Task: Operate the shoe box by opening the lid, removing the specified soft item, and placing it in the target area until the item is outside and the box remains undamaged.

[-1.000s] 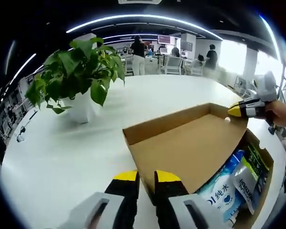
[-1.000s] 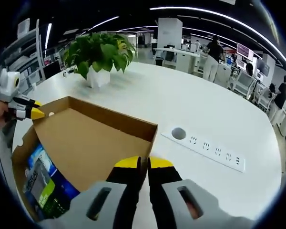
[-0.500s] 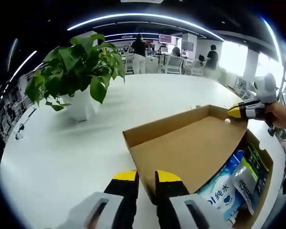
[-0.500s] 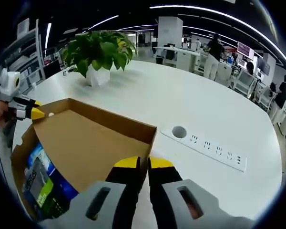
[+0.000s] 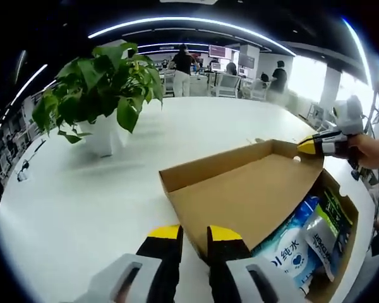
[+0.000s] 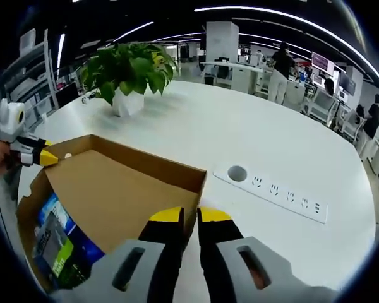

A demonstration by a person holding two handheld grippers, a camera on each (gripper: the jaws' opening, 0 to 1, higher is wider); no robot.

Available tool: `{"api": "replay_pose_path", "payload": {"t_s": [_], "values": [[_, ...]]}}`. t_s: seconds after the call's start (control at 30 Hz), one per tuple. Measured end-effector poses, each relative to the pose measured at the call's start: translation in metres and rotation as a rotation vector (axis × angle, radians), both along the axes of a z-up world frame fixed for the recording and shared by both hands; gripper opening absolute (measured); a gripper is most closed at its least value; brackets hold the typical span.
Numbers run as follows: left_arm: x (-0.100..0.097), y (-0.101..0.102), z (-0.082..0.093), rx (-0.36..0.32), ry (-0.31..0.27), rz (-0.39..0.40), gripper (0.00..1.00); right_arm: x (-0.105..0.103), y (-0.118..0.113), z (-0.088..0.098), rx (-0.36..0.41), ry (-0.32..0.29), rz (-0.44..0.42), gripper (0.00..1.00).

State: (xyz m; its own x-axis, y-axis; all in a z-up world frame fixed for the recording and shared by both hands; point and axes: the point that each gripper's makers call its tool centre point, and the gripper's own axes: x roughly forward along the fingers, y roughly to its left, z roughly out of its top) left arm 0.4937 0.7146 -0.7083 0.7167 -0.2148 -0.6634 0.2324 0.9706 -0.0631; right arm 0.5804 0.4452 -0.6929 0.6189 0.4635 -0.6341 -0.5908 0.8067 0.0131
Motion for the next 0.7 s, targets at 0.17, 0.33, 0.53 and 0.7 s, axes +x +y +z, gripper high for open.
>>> {"api": "replay_pose_path", "payload": {"t_s": [0.17,0.33,0.53,0.7], "values": [[-0.003,0.0,0.001,-0.001,-0.002,-0.008,0.15,-0.007,-0.003,0.006,0.002,-0.002,0.003,0.08],[-0.013,0.007,0.012,-0.01,-0.023,-0.002,0.19,-0.009,-0.016,0.018,0.032,-0.007,-0.014,0.13],[-0.032,0.019,0.035,-0.049,-0.081,0.033,0.21,-0.023,-0.042,0.054,0.135,-0.055,-0.057,0.17],[-0.049,0.016,0.058,-0.084,-0.126,0.03,0.23,-0.031,-0.063,0.072,0.222,-0.07,-0.078,0.2]]}}
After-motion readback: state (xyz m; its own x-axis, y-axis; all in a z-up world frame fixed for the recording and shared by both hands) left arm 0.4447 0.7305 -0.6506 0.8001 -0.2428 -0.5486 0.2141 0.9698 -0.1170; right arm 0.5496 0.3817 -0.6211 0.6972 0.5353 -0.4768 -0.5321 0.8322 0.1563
